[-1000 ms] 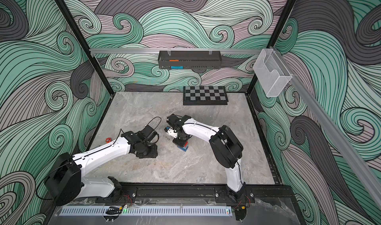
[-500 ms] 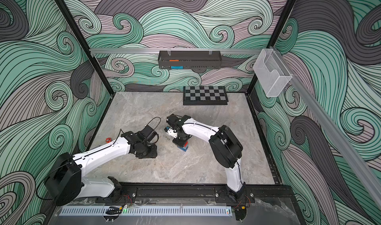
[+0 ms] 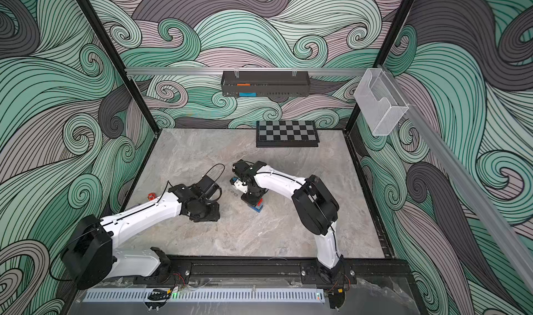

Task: Assemble the number 5 with lego
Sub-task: Assemble the lego brick with the lego brick, then adjust the lego brick at the center of the board.

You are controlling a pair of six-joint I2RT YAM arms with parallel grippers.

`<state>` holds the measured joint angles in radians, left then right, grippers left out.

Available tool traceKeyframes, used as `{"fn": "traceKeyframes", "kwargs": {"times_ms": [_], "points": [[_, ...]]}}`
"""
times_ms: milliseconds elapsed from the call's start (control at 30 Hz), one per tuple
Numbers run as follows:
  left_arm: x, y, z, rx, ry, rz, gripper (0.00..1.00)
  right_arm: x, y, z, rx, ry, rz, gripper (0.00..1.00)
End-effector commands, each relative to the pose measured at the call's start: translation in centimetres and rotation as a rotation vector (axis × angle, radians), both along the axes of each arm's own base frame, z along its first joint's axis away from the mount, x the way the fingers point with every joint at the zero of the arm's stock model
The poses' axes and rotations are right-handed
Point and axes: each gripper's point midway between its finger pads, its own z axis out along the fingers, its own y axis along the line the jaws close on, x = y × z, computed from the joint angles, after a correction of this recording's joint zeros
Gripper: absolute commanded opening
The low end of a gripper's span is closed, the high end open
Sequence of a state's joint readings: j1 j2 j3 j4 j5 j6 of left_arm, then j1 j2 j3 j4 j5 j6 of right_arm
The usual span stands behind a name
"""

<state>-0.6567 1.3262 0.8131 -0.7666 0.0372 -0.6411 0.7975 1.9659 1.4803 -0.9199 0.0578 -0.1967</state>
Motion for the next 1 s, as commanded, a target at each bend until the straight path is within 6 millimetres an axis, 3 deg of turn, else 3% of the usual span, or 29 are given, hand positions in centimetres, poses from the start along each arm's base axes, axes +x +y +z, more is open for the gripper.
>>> {"fn": "traceKeyframes", "kwargs": {"times_ms": [0,267,400,567,667,800,900,967], "points": [[-0.2,0.1,0.2,-0.007,0.004,0.001,0.54,0.1,0.1,0.5,-0.013,0.000,-0.001,0.45],[-0.2,0.1,0.3,-0.010,0.006,0.004,0.54,0.7,0.6,3.5,0.035,-0.050,-0.010,0.58],[-0.2,0.0,0.4,-0.012,0.009,0.003,0.54,0.7,0.1,6.0,0.095,-0.080,-0.054,0.60],[-0.2,0.0,0.7,-0.012,0.012,0.000,0.54,1.8,-3.0,7.8,0.145,-0.104,-0.210,0.59],[-0.2,-0.2,0.9,-0.017,0.012,-0.001,0.54,2.5,-5.2,7.1,0.164,-0.093,-0.323,0.56],[-0.2,-0.4,1.1,-0.024,0.019,-0.003,0.54,3.0,-7.2,4.5,0.195,-0.042,-0.484,0.42],[-0.2,-0.5,1.1,-0.027,0.022,0.001,0.54,2.9,-7.4,2.5,0.238,0.012,-0.554,0.30],[-0.2,-0.5,1.2,-0.029,0.021,0.002,0.54,2.5,-7.1,1.1,0.250,0.050,-0.563,0.28]]}}
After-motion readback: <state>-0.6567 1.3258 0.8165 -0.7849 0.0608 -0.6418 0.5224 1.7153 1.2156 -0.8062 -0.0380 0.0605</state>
